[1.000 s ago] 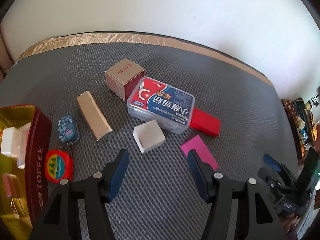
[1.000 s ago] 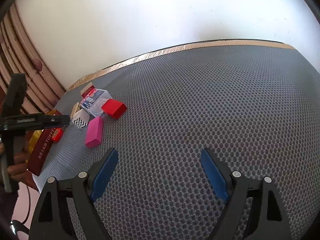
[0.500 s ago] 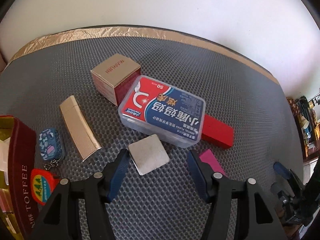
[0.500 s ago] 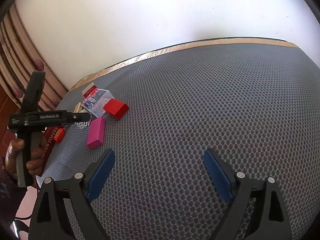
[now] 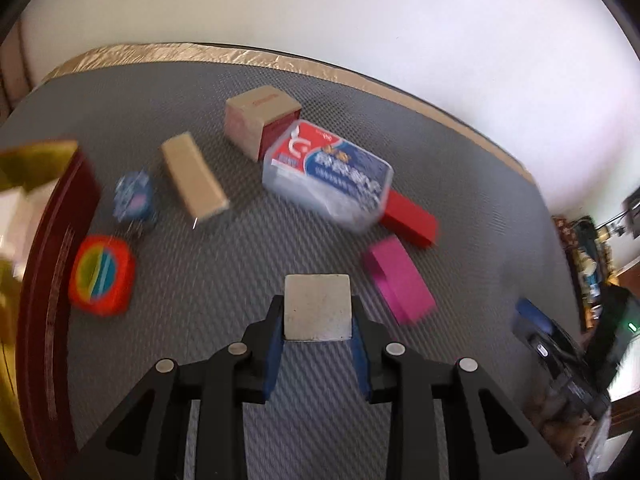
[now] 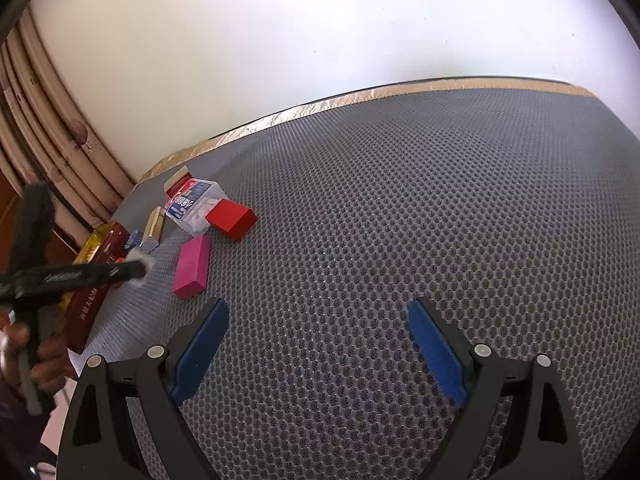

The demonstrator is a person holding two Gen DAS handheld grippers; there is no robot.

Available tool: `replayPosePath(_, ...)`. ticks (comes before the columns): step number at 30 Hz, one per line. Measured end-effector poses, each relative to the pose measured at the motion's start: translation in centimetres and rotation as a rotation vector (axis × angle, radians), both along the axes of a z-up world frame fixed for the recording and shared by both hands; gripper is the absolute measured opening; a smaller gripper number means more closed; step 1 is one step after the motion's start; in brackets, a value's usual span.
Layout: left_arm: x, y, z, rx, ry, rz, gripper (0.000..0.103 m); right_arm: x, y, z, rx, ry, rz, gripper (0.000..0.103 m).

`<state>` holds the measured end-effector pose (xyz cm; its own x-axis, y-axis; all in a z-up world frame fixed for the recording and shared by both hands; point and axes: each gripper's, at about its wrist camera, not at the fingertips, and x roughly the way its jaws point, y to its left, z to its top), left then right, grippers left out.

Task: Organize rigid objects
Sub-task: 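Place the white cube into the tin while the right gripper grasps the pink eraser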

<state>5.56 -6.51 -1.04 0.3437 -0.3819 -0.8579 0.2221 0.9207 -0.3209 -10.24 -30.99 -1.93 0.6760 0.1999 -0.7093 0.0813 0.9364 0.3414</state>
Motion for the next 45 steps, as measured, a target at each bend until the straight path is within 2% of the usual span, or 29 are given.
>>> replayPosePath(4, -2.6, 2.2, 1.5, -0.059, 0.01, 0.026, 0.03, -0.2, 2.9, 1.3, -0.077, -0.047, 0.098, 0.082)
replayPosePath(8, -4.2, 4.2, 3.2, -0.082, -0.002, 0.045, 0.03, 1.4, 7.5, 2.3, -0.074, -0.038, 0.216, 0.081)
replayPosePath(12, -6.6, 6.5, 5.5, -0.098, -0.037, 0.077, 0.03, 4.1, 11.2, 2.2, -0.075, -0.008, 0.285, 0.072)
replayPosePath(15, -8.0, 8.9, 7.9, -0.091, -0.082, 0.109, 0.03, 6.1, 13.0, 1.5, -0.119, 0.029, 0.294, 0.065)
replayPosePath(20, -8.7, 13.2, 10.2, -0.047, -0.132, 0.178, 0.03, 9.1, 14.2, -0.2, -0.191, 0.103, 0.281, 0.056)
replayPosePath(23, -8.8, 16.7, 11.0, 0.003, -0.147, 0.234, 0.03, 9.7, 14.4, -0.8, -0.231, 0.119, 0.268, 0.045)
replayPosePath(25, -8.7, 18.8, 10.9, 0.028, -0.148, 0.272, 0.03, 9.8, 15.0, -0.9, -0.282, 0.125, 0.273, 0.029)
replayPosePath(30, -7.2, 22.2, 9.7, 0.086, -0.138, 0.292, 0.03, 9.2, 15.4, -0.8, -0.304, 0.127, 0.285, 0.028)
replayPosePath(35, -3.8, 22.8, 7.5, 0.165, -0.144, 0.291, 0.03, 7.7, 14.8, -0.2, -0.254, 0.112, 0.27, 0.028)
replayPosePath(37, -2.0, 23.1, 6.5, 0.216, -0.146, 0.286, 0.03, 6.8, 14.4, 0.6, -0.234, 0.1, 0.263, 0.028)
replayPosePath(38, -1.0, 23.2, 5.9, 0.265, -0.147, 0.288, 0.03, 6.5, 14.3, 0.8, -0.227, 0.096, 0.26, 0.028)
replayPosePath(45, 3.2, 23.3, 2.6, 0.339, -0.11, 0.238, 0.03, 5.6, 13.5, 2.2, -0.176, 0.085, 0.241, 0.028)
